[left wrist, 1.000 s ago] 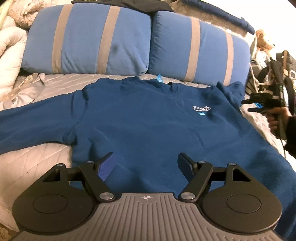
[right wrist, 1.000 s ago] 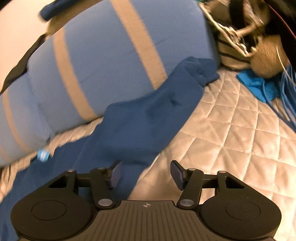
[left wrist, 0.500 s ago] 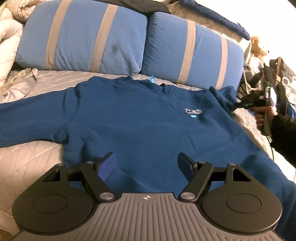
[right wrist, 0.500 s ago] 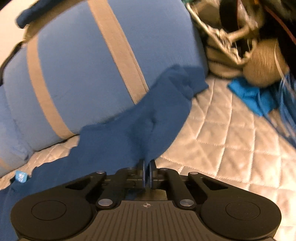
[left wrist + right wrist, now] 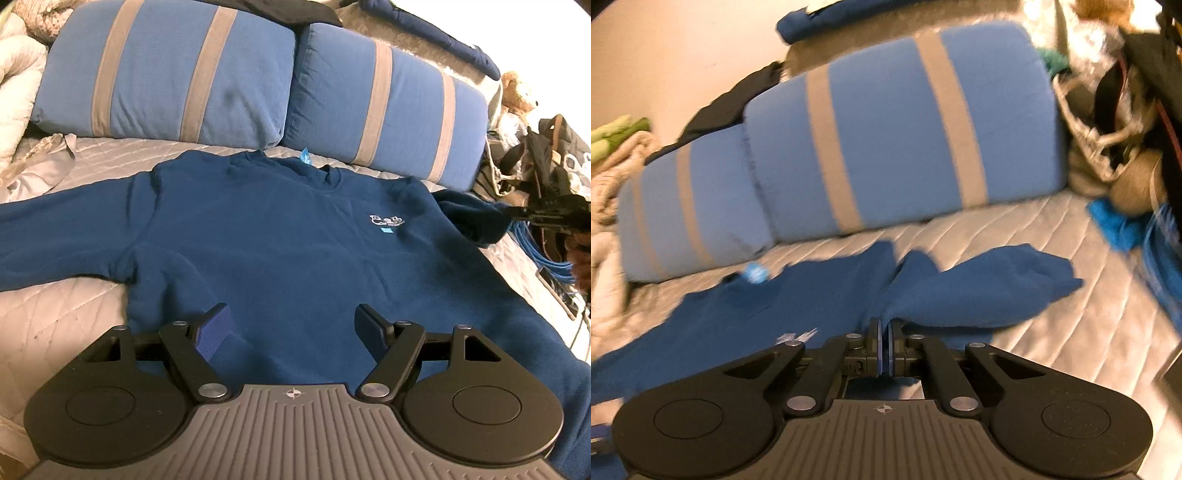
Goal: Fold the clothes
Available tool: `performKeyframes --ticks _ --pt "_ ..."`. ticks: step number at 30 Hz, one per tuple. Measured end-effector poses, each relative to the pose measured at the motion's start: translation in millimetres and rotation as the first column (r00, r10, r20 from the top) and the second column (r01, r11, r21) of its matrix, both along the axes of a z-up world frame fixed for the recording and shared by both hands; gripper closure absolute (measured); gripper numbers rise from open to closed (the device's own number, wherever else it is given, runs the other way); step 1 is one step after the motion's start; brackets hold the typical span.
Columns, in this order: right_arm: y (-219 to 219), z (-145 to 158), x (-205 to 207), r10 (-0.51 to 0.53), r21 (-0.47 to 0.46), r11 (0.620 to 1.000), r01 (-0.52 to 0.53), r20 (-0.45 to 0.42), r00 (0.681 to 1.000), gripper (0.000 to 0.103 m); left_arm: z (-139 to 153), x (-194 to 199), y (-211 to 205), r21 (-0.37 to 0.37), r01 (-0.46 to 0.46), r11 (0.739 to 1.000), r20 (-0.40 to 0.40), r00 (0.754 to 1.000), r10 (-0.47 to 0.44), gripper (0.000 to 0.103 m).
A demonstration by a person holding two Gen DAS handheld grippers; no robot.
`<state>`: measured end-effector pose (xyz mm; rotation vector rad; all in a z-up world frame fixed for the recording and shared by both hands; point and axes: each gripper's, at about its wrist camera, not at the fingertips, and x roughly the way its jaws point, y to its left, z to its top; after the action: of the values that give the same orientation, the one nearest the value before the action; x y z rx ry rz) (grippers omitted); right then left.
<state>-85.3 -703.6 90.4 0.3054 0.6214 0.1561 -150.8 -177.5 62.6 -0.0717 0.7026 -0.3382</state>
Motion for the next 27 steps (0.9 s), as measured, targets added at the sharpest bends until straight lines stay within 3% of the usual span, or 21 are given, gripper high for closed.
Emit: performKeyframes --ticks 4,6,8,15,18,22,27 --pt "13 -8 -12 0.058 -0.040 0.997 -0.059 -0.021 0.998 0.090 1 -2 1 0.004 -0.003 1.000 0.001 1.000 0.003 0.029" --pt "6 -14 -18 0.064 -0.024 0.998 -0.065 -0.029 0.998 0.069 1 -3 2 0.005 -0.009 1.000 0.008 1.000 0.009 0.029" --pt "-6 -17 -25 0.044 -0.006 0.999 -0.045 -0.029 0.999 0.056 1 -4 3 0.000 -0.011 1.000 0.009 1.000 0.011 0.029" --pt "-73 -36 -19 -0.176 0.066 0.982 0.180 -0.055 0.983 0.052 0 -1 2 0.001 0.001 1.000 -0.004 1.000 -0.001 0.029" --pt "-112 -50 -5 -0.288 0.214 0.929 0.302 -0.095 0.953 0.052 0 -1 1 0.003 0.000 1.000 -0.007 1.000 0.000 0.029" --pt "-153 -79 16 -0.370 0.434 0.802 0.410 -0.178 0.912 0.051 0 0 0 0.006 0.001 1.000 -0.011 1.000 -0.001 0.029" --pt "-165 -105 43 -0.393 0.540 0.703 0.462 -0.246 0.886 0.050 -1 2 0 0.012 0.006 1.000 -0.020 1.000 -0.006 0.029"
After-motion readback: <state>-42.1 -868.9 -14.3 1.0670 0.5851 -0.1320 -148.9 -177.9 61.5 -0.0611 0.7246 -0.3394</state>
